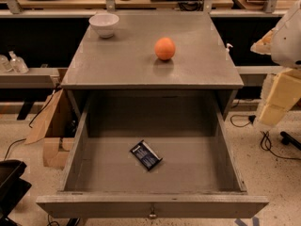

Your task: Pick rxbar blueberry from top drawer and place on counter

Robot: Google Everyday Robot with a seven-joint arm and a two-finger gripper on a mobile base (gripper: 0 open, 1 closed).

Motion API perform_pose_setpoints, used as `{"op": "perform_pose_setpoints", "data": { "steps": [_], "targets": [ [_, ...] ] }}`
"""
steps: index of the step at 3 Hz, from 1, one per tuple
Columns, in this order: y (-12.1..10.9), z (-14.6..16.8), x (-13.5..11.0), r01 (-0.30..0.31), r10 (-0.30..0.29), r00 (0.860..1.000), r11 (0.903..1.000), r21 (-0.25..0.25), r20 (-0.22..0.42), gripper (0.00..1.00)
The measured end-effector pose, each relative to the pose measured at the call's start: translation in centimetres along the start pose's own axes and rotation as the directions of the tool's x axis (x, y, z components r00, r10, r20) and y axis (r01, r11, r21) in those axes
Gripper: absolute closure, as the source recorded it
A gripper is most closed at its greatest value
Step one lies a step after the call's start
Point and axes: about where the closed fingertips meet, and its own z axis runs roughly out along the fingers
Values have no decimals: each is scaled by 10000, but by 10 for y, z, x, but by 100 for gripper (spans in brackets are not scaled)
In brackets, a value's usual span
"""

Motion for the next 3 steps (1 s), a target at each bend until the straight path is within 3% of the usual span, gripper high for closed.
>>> {"op": "perform_pose_setpoints", "data": {
  "steps": [2, 3],
  "targets": [
    [-2, 18, -3, -86, 85, 9994, 10000, 31, 331, 0],
    [3, 94, -19, -587, 613, 9907, 9980, -248, 1215, 0]
  ]
}}
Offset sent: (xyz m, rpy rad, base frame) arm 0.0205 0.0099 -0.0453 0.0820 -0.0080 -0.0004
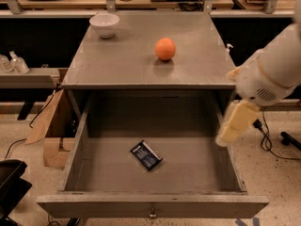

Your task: Pick rxbar blueberry from top drawer and place on counter

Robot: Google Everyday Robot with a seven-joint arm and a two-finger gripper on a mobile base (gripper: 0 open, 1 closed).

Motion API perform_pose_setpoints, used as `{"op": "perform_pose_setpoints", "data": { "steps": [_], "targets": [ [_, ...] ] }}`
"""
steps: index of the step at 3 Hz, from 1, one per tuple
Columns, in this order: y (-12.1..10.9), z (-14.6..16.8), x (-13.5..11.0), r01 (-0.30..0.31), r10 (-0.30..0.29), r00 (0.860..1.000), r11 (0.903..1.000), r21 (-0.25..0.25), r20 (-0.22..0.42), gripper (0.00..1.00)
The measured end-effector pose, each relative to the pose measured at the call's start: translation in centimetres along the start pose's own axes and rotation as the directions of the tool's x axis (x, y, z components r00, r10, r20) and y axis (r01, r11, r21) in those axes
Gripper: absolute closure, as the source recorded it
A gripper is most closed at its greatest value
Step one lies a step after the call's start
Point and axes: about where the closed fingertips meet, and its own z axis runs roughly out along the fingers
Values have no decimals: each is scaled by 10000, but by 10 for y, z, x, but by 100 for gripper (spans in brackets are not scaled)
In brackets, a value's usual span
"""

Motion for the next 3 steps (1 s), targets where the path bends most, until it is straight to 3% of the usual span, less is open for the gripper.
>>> {"op": "perform_pose_setpoints", "data": {
  "steps": [1, 2, 3],
  "targets": [
    [-19, 65, -22, -460, 422, 9969, 9973, 569, 667, 0],
    [-36, 115, -43, -1860, 1679, 9763, 9736, 1326, 1369, 0],
    [-43, 109, -50, -2013, 1755, 9700, 9678, 1512, 1680, 0]
  ]
}}
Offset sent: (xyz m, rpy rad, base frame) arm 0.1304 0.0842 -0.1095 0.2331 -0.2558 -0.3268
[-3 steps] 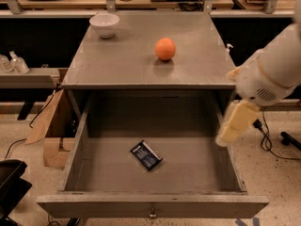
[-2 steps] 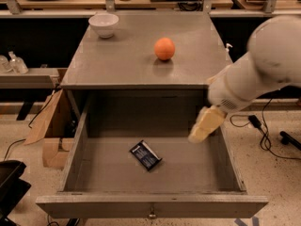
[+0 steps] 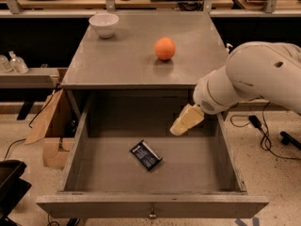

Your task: Pick rxbar blueberry from top drawer and place on counter

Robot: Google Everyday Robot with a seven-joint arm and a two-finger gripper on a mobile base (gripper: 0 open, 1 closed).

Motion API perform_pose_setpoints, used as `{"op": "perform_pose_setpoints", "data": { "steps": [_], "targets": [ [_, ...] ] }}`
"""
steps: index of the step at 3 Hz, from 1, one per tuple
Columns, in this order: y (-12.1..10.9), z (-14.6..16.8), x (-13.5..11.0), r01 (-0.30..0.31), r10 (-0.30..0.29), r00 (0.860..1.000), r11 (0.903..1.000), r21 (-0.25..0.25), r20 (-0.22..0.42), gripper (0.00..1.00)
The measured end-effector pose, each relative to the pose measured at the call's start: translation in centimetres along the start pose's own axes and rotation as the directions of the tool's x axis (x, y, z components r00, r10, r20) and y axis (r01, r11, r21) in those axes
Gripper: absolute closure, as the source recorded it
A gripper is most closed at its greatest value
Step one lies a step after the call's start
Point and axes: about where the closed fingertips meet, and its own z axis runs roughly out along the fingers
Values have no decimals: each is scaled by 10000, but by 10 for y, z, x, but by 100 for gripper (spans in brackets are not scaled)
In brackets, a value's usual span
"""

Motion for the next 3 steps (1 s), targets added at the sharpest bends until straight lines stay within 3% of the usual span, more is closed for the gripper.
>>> {"op": "perform_pose_setpoints", "data": {
  "steps": [1, 2, 3],
  "targets": [
    [39, 24, 5, 79, -83, 10000, 9961, -877, -43, 0],
    [84, 55, 11, -160, 163, 9999, 9845, -1744, 5, 0],
    [119, 91, 15, -494, 532, 9985, 9723, -2284, 106, 0]
  ]
}}
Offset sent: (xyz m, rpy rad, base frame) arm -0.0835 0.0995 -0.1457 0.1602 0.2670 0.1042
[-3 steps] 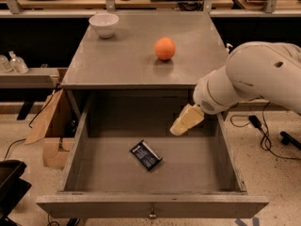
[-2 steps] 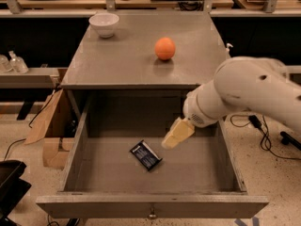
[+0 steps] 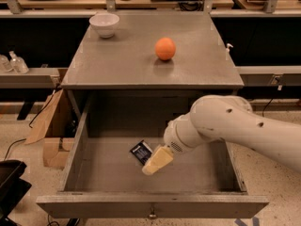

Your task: Pick rxbar blueberry from top drawer and place on counter

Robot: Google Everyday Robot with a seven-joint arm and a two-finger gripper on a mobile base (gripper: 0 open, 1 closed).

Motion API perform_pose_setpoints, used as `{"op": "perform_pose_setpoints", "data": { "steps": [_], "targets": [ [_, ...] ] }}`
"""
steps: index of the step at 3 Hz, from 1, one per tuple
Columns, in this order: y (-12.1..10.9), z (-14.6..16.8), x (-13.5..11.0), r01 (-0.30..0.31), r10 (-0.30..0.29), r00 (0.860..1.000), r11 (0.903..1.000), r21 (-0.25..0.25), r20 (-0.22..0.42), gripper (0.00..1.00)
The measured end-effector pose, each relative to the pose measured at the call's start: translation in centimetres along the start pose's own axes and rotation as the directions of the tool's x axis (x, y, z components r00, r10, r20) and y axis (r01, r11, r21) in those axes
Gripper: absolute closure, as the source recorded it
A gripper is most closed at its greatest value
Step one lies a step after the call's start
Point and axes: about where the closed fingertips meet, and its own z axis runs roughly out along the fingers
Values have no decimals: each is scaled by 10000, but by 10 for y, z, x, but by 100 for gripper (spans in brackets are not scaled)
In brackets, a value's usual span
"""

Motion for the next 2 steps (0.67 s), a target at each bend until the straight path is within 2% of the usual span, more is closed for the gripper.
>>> {"op": "perform_pose_setpoints", "data": {
  "steps": [1, 2],
  "targets": [
    [4, 34, -1, -295, 295, 9996, 9996, -36, 3, 0],
    [3, 67, 1, -616, 622, 9975, 9979, 195, -333, 0]
  ]
}}
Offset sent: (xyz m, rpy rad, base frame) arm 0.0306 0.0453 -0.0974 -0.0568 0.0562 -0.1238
